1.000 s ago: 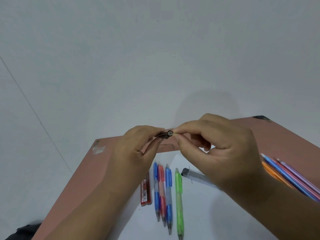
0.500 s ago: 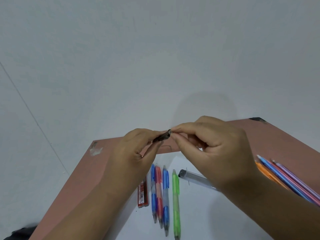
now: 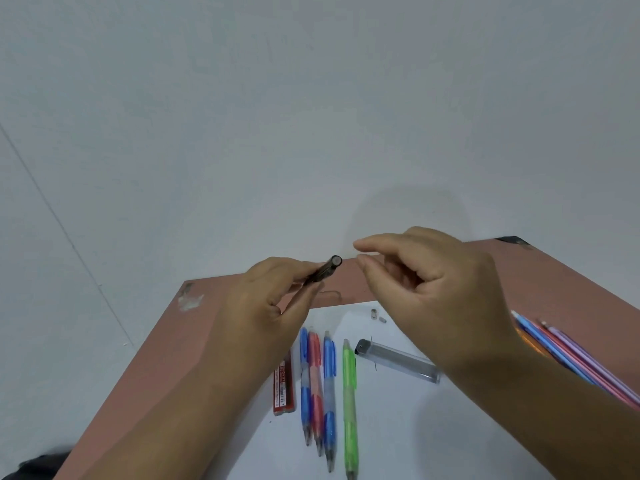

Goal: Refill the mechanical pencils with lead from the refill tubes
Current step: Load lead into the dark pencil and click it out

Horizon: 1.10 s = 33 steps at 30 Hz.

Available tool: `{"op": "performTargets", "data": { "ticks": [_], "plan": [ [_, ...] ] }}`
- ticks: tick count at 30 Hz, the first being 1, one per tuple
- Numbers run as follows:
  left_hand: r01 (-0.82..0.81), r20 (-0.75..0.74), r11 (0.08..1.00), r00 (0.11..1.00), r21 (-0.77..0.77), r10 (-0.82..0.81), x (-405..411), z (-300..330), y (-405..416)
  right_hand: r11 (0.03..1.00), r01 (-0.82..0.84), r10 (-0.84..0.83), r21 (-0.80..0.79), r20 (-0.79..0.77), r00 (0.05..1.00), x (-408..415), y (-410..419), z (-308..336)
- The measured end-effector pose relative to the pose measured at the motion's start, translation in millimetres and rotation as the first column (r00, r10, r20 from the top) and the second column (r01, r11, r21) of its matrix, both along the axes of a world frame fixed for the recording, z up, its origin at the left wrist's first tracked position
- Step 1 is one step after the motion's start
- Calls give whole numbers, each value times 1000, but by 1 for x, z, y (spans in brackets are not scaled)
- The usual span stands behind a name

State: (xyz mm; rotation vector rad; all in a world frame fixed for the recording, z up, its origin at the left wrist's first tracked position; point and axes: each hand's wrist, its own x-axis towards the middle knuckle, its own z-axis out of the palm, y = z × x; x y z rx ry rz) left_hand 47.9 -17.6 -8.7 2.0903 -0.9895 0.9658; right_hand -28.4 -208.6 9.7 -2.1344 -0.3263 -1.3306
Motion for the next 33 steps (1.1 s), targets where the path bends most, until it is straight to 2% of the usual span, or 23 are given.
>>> {"op": "performTargets", "data": {
  "ticks": [2, 4, 6, 8, 10, 13, 15, 23, 26, 28, 31, 33],
  "plan": [
    [-5, -12, 1000, 1000, -7, 5, 1, 0, 1, 998, 62, -57, 34, -117, 991, 3, -4, 1],
    [-19, -29, 1000, 999, -18, 18, 2, -1, 2, 987, 153, -131, 46, -308, 942, 9, -11, 0],
    [-31, -53, 999, 998, -24, 30, 4, -2, 3, 974, 227, -204, -21, -523, 827, 13, -19, -2],
    [-40, -68, 999, 997, -25, 39, 5, -2, 4, 971, 221, -222, -94, -702, 677, 13, -26, -4],
    [-37, -71, 999, 997, -28, 35, 6, -2, 4, 981, 159, -182, -110, -803, 568, 11, -24, -2],
    [-31, -81, 999, 996, -31, 28, 7, -2, 5, 978, 56, -205, -201, -872, 445, 14, -16, 4],
    [-28, -86, 999, 996, -29, 25, 8, -3, 6, 976, 48, -215, -214, -886, 411, 17, -14, 4],
    [-30, -119, 999, 993, -44, 25, 12, -6, 7, 971, 129, -240, -202, -819, 521, 17, -17, -10],
    [-27, -133, 998, 991, -49, 21, 12, -7, 7, 987, 156, -139, -42, -718, 682, 16, -20, -9],
    [-33, -143, 999, 989, -39, 27, 12, -8, 7, 986, 101, 5, 135, -622, 783, 14, -16, -4],
    [-36, -145, 999, 989, -13, 34, 13, -9, 7, 919, -63, 263, 390, -485, 834, 4, -4, 5],
    [-37, -154, 999, 987, -2, 36, 13, -9, 7, 854, -166, 386, 493, -386, 838, -4, 3, 9]
  ]
}}
